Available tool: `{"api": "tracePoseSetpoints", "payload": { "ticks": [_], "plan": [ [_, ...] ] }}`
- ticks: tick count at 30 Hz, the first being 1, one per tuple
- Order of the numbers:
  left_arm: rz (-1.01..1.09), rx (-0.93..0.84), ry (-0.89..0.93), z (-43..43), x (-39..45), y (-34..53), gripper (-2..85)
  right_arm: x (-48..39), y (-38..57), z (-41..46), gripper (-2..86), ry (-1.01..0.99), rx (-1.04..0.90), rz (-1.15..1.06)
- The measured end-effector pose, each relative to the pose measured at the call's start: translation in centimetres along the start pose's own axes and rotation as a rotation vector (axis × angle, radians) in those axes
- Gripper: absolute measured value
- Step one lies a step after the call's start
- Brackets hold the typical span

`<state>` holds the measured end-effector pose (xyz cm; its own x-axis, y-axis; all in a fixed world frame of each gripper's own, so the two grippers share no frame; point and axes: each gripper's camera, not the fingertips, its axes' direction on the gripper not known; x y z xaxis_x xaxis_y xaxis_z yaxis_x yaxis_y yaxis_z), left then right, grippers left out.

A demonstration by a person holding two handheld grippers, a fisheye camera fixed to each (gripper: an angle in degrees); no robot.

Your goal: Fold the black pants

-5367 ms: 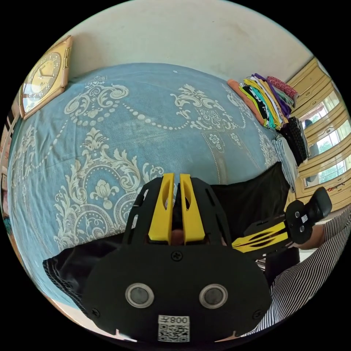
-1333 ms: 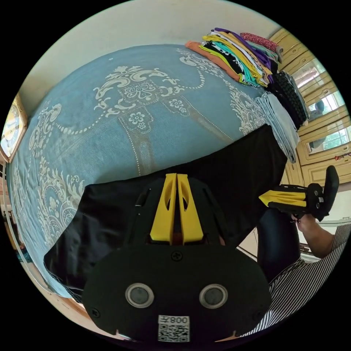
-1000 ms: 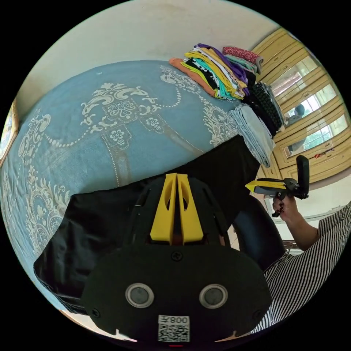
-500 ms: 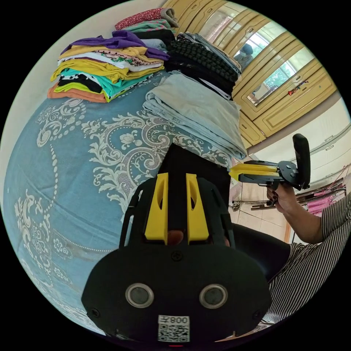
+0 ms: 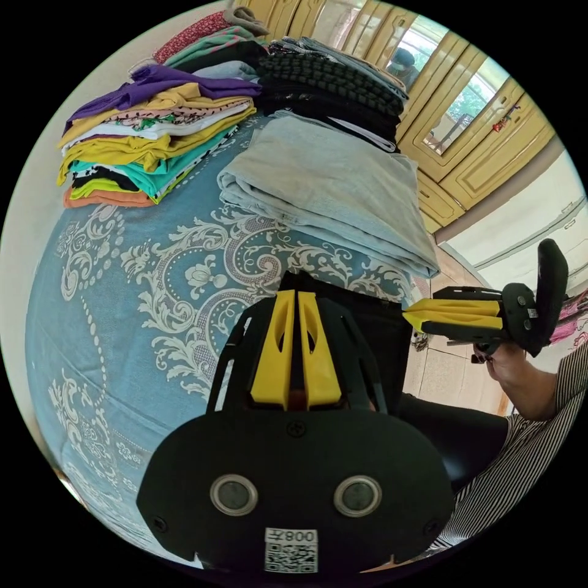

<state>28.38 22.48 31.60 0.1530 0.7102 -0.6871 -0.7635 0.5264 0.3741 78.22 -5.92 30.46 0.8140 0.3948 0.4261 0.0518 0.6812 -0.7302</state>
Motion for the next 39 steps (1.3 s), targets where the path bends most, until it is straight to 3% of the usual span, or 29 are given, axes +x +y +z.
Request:
{"api": "tracePoseSetpoints", "payload": {
  "ticks": [5,11,15,25,29,39],
  "plan": [
    [0.002,-0.076,-0.024,3.5,-0.5,-1.1,2.2,1.5,0.0,1.2,1.4,0.000,-0.037,0.024],
    [-0.025,-0.015,0.017,3.4,-1.8,-0.8,7.7,2.9,0.6,-0.2,2.8,0.039,0.034,0.085],
    [-0.002,-0.121,0.058,5.3,-2.6,-1.7,9.4,3.4,0.1,1.1,6.2,-0.036,-0.024,0.071],
    [0.047,-0.162,0.103,3.8,-3.1,-1.7,3.8,5.4,-0.3,1.9,4.1,-0.162,-0.065,0.089],
    [0.050,-0.140,0.140,0.9,-3.6,-1.2,3.0,7.6,0.5,1.8,2.7,-0.288,-0.050,0.159],
    [0.131,0.012,0.167,-11.8,-4.7,2.5,2.2,5.3,1.0,-3.8,1.3,-0.339,0.076,0.063]
  ]
}}
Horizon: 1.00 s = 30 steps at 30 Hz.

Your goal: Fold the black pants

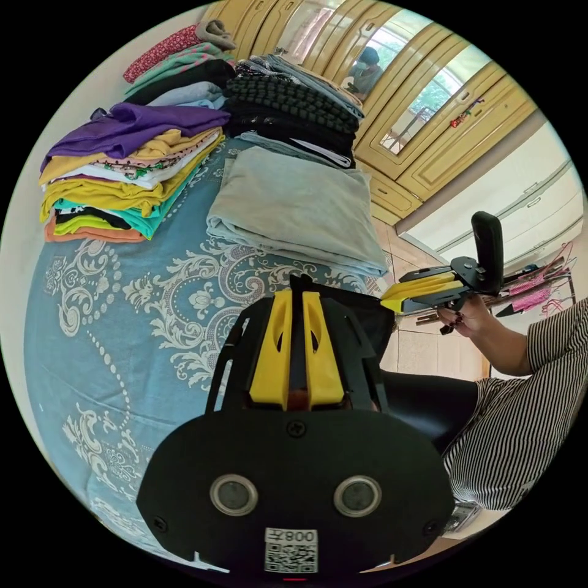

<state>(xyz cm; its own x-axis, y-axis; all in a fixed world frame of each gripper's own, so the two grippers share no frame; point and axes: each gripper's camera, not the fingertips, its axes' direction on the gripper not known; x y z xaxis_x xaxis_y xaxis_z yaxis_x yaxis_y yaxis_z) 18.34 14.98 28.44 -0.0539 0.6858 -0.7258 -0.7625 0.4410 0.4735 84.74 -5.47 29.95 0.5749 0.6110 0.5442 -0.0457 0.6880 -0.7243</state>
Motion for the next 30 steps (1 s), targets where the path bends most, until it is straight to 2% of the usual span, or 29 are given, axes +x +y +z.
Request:
{"api": "tracePoseSetpoints", "payload": {
  "ticks": [7,12,21,25,30],
  "plan": [
    [0.038,0.141,0.000,-11.1,1.1,6.7,2.1,-7.3,0.0,-2.5,1.2,-0.121,0.046,-0.176],
    [-0.012,0.226,0.009,-19.2,1.0,15.2,2.3,-14.5,0.2,-0.7,1.2,-0.227,-0.013,-0.333],
    [-0.209,0.220,0.037,-25.0,-0.8,30.4,3.1,-25.7,1.3,10.4,1.1,-0.349,-0.278,-0.525],
    [-0.341,0.205,0.090,-25.0,-2.3,35.4,3.7,-28.4,2.2,16.8,1.1,-0.325,-0.412,-0.563],
    [-0.576,0.163,0.032,-25.6,-3.0,41.7,5.3,-30.2,3.1,23.9,0.8,-0.260,-0.575,-0.580]
  ]
}}
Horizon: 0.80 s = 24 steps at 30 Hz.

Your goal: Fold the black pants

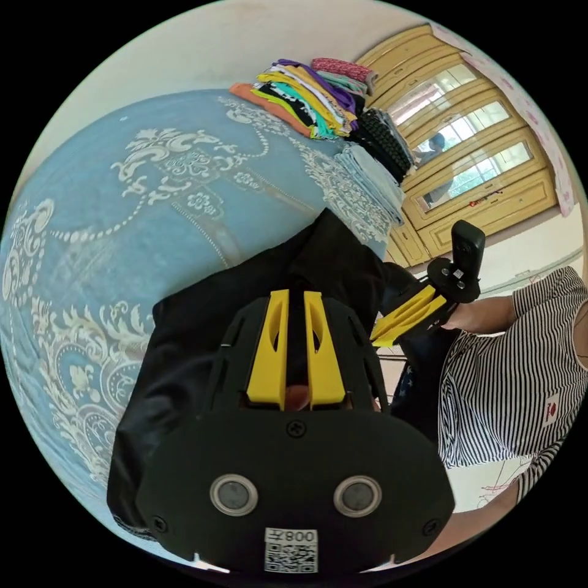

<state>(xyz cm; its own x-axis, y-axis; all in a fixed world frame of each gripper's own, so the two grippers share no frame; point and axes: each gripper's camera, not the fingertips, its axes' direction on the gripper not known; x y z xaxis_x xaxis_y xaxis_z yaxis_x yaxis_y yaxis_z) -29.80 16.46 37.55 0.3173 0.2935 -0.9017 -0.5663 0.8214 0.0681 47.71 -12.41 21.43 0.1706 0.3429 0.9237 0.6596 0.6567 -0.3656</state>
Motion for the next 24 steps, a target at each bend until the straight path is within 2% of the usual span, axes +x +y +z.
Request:
{"api": "tracePoseSetpoints", "payload": {
  "ticks": [3,7,10,13,16,18,20,22,24],
  "plan": [
    [-0.055,0.122,-0.028,-2.5,0.8,2.4,6.0,-0.2,-1.7,2.5,0.4,-0.032,-0.086,-0.018],
    [-0.044,0.170,0.022,-3.4,3.8,3.8,5.5,-1.4,-3.2,3.0,0.2,-0.036,-0.135,-0.079],
    [-0.039,0.110,0.050,-2.0,6.4,4.8,4.2,-1.3,-3.8,0.7,0.1,-0.010,-0.075,-0.078],
    [-0.079,-0.006,-0.045,-0.3,7.2,6.2,2.4,0.2,-4.6,-0.5,0.1,0.035,-0.056,-0.042],
    [-0.141,0.050,-0.029,-2.1,7.7,7.0,1.1,1.9,-5.8,0.9,0.1,0.055,-0.147,-0.010],
    [-0.113,0.117,-0.027,-3.8,9.4,7.5,0.7,1.8,-6.9,-0.1,0.1,0.060,-0.088,-0.015],
    [-0.104,0.098,-0.019,-3.7,10.3,7.8,0.5,1.5,-9.3,-0.9,0.1,0.096,-0.033,-0.035],
    [-0.104,0.007,-0.058,-2.5,10.8,8.1,0.4,1.7,-11.6,-0.8,0.1,0.099,-0.022,-0.037],
    [-0.145,0.056,-0.030,-3.3,11.4,8.6,0.3,2.3,-13.8,0.3,0.1,0.143,-0.042,-0.028]
  ]
}}
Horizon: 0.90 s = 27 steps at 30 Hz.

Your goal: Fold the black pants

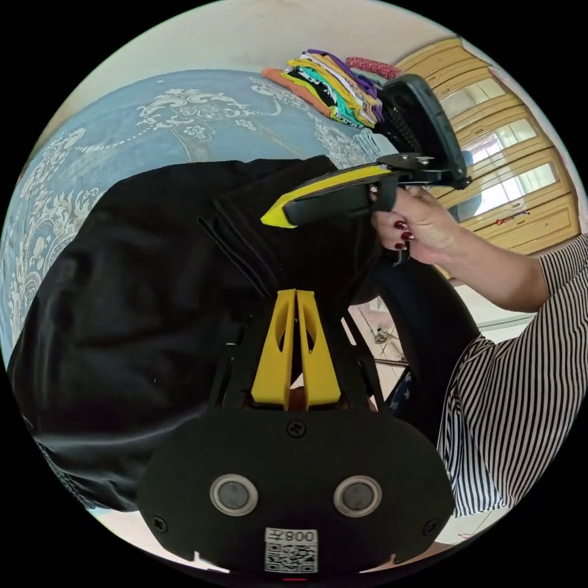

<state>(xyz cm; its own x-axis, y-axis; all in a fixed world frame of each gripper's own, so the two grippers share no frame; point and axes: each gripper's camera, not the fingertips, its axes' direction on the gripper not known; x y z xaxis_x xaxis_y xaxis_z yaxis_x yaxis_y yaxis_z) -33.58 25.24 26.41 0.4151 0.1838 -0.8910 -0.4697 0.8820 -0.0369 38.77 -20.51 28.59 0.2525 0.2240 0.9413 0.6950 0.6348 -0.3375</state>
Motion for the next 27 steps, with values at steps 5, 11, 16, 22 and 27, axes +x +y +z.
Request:
{"api": "tracePoseSetpoints", "payload": {
  "ticks": [5,11,16,22,27],
  "plan": [
    [0.039,-0.033,-0.066,-0.3,2.8,1.0,0.4,-0.1,-2.7,0.7,0.1,0.025,-0.063,-0.037],
    [0.038,0.045,-0.027,-1.8,6.2,1.9,1.3,2.3,0.4,-7.2,0.1,-0.001,0.029,0.000],
    [0.047,-0.066,-0.118,1.3,9.5,2.0,1.5,6.0,6.8,-8.6,0.1,-0.006,-0.051,0.172],
    [0.035,0.024,-0.159,0.3,14.5,2.9,2.8,6.6,8.7,-11.7,0.1,-0.035,0.064,0.237],
    [0.195,0.042,-0.115,3.1,22.3,2.1,7.3,8.9,10.6,-13.6,0.3,-0.061,0.131,0.327]
  ]
}}
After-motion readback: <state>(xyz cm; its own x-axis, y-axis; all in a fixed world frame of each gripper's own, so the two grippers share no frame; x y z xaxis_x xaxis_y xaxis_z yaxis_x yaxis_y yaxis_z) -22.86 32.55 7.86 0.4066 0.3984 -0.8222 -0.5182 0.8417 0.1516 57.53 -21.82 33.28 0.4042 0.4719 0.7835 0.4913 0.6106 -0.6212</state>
